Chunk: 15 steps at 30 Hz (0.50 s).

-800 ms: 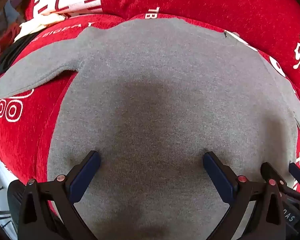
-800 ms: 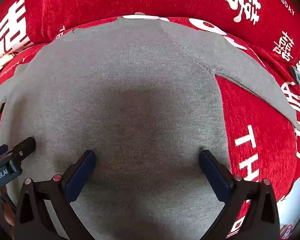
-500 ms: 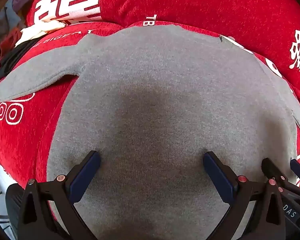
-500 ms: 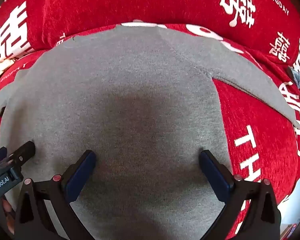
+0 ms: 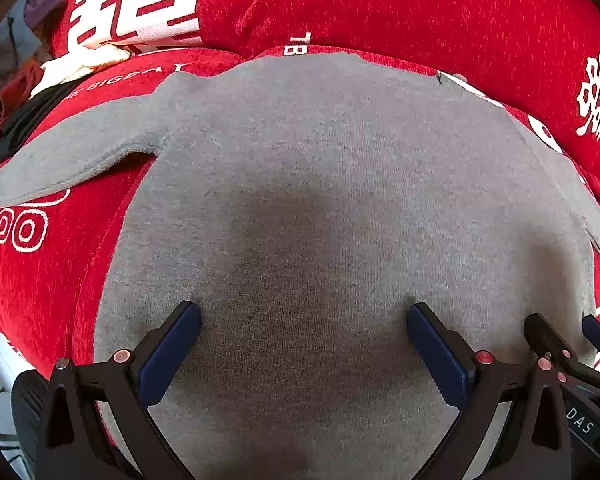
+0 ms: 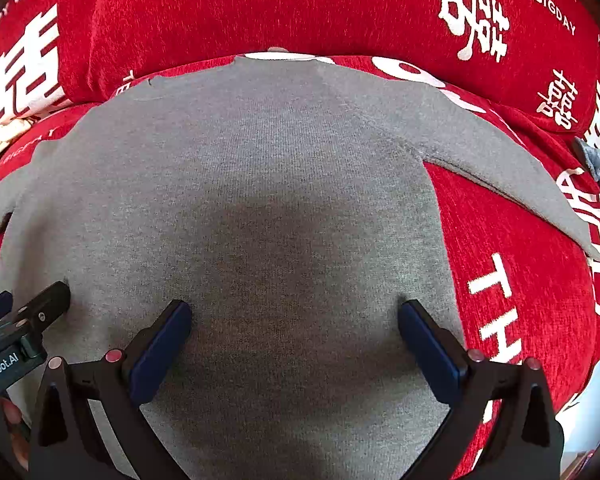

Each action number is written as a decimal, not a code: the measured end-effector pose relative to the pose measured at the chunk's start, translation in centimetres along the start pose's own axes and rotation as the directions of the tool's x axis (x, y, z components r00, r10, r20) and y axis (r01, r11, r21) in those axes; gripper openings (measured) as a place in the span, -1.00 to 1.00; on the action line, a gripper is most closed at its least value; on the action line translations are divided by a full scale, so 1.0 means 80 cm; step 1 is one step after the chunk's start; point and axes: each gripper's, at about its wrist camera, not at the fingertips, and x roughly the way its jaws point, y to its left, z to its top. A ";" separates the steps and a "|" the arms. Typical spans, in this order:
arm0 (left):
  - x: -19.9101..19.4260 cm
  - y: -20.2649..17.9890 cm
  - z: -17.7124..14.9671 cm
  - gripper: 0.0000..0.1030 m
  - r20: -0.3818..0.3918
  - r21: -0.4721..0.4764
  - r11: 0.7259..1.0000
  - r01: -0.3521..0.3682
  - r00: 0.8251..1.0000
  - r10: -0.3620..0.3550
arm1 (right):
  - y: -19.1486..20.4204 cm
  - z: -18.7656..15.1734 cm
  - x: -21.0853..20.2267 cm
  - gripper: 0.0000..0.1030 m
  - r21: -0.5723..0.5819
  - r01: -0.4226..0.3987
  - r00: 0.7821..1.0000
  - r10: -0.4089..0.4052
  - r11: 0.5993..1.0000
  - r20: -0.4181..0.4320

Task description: Fold small clothes

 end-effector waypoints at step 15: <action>0.007 0.007 -0.005 1.00 -0.040 0.009 1.000 0.013 0.999 -0.013 | -0.007 0.012 0.014 1.00 -0.027 -0.058 0.991 0.054 0.998 -0.124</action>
